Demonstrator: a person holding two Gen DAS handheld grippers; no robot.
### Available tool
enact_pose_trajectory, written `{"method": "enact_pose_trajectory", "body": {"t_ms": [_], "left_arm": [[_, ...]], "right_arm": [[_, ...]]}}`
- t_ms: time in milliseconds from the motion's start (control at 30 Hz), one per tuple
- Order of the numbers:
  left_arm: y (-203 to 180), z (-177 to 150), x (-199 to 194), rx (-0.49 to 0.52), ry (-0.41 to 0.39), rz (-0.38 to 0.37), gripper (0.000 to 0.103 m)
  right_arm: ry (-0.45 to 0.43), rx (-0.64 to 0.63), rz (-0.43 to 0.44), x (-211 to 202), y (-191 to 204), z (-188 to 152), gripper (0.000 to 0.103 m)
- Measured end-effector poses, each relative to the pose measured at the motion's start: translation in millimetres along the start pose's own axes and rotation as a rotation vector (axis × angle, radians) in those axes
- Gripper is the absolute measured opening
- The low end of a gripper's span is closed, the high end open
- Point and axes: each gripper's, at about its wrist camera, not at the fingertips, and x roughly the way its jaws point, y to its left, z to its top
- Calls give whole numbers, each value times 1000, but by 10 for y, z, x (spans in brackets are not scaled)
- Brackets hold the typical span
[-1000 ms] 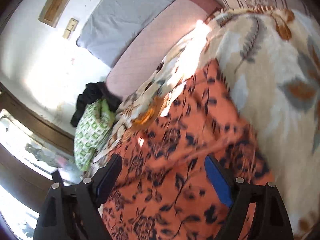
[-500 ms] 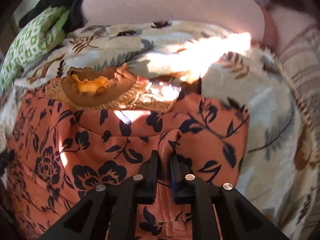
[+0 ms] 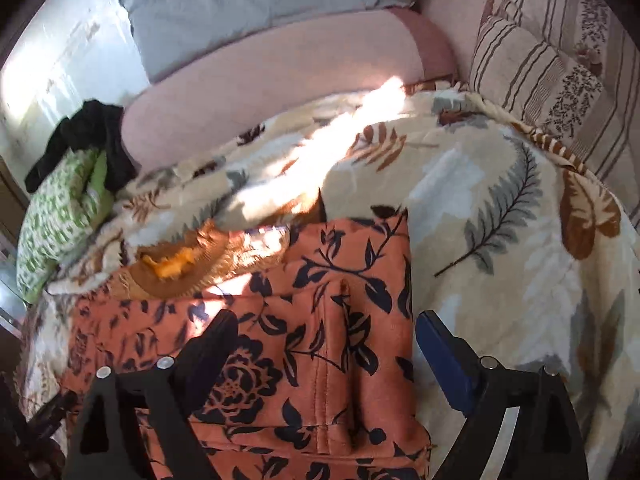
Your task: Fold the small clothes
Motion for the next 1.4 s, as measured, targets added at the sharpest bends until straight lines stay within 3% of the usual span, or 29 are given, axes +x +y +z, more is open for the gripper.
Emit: {"method": "enact_pose_trajectory", "body": {"t_ms": [67,133,167,233,267,367,533,667,767,933,1000,1133,1333,1400], "left_arm": [[-37,15,-17,22,-23,11,75],[-22,-35,175,19,62,31,78],[-6,-78,297,20,123,40,78],[-46,-57,206,42,99,49,78],[-62,-29,123,49,99,50,78],[-56,-7,-269,61,16,57,78],[44,-312,-976,21,14,6,78],[152,-810,-1374,-25,67,-37,79],[199,-1161,-1472,-41,132,-52,79],[294,-1539,-1475,-119,241,-55,79],[317,-1606,-1473,-152,266,-56,79],[320,-1652,-1616,-181,243,-82,79],[356,-1776,-1512,-223,299,-99,79],[393,-1826,-1455,-247,314,-90,79]], "right_arm": [[4,58,162,-126,49,1,92],[92,140,344,55,27,-103,92],[154,176,370,213,5,-208,92],[249,234,242,532,-169,-422,92],[226,267,266,520,-224,-469,91],[150,225,288,96,-78,-403,91],[54,98,302,-834,27,-484,91],[145,38,294,-1364,-257,-894,91],[258,-17,218,-1573,-568,-1326,91],[431,58,199,-1508,-1018,-1938,91],[448,75,237,-1490,-1043,-2068,91],[443,58,277,-1544,-935,-2182,91],[500,106,191,-1448,-921,-2360,90],[513,111,180,-1417,-914,-2404,85]]}}
